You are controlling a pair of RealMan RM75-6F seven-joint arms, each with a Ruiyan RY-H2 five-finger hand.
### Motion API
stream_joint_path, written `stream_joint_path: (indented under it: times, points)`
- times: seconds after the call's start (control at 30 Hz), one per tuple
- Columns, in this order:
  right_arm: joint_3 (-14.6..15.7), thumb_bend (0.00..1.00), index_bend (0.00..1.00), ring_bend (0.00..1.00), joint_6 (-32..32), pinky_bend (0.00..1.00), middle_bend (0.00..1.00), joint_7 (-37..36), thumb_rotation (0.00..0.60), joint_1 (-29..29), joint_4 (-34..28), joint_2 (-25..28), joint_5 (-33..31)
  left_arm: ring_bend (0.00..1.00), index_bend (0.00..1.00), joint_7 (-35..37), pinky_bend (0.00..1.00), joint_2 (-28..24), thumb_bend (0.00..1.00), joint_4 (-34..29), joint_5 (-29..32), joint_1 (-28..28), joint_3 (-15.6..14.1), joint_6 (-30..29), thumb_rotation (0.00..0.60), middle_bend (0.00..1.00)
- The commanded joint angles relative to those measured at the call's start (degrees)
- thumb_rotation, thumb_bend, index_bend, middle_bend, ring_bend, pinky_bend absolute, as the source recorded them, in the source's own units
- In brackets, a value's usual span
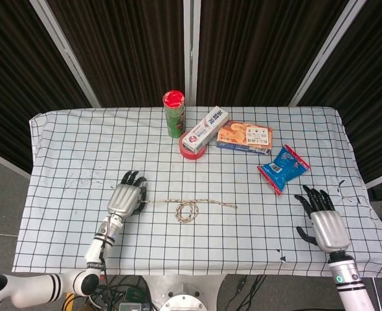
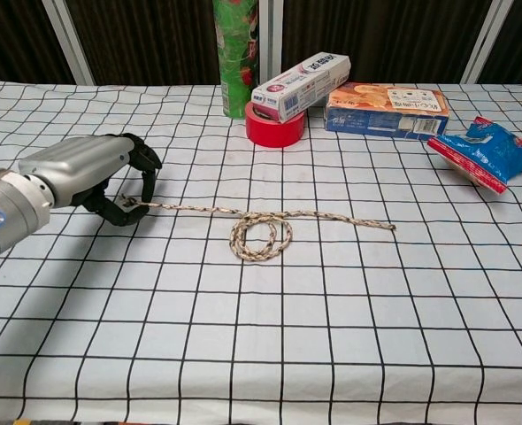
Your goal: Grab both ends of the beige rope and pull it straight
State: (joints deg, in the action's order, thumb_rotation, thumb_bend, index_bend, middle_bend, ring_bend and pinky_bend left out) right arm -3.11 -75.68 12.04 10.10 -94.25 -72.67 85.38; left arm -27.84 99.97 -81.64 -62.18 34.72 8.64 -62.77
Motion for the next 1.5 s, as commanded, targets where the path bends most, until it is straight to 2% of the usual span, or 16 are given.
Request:
stream_joint_path:
  times: [0.03, 0.17, 0.5, 1.17, 1.5]
  points:
    - [-1.08, 0.22, 0.25, 0.00, 3.60, 0.00, 0.00, 2.34, 0.600, 2.63, 0.19, -4.02, -2.33, 0.00, 0.58, 0.25, 0.05, -0.22, 0.37, -0.01, -0.14, -0.12, -0.12, -0.03, 0.600, 0.18]
    - [-2.55, 0.22, 0.31, 0.00, 5.93, 0.00, 0.00, 3.31, 0.600, 4.57, 1.31, -6.44, -4.94, 0.00, 0.58, 0.52, 0.05, -0.37, 0.37, 0.37, -0.17, -0.19, -0.27, 0.15, 0.600, 0.18]
    - [-6.12, 0.22, 0.32, 0.00, 8.56, 0.00, 0.00, 0.73, 0.600, 9.07, 6.63, -13.38, -8.15, 0.00, 0.58, 1.01, 0.05, -0.30, 0.37, 0.55, -0.03, 0.01, 0.02, 0.48, 0.600, 0.18]
    - [-6.51, 0.23, 0.34, 0.00, 13.59, 0.00, 0.00, -4.23, 0.600, 14.20, 15.08, -23.16, -11.46, 0.00, 0.58, 1.73, 0.05, -0.67, 0.37, 0.53, 0.12, 0.03, 0.37, 0.40, 0.600, 0.18]
    - [-7.50, 0.25, 0.37, 0.00, 15.87, 0.00, 0.00, -5.98, 0.600, 16.49, 17.73, -25.95, -13.23, 0.00, 0.58, 2.15, 0.05, -1.19, 0.37, 0.60, 0.89, 0.11, 0.65, 0.98, 0.600, 0.18]
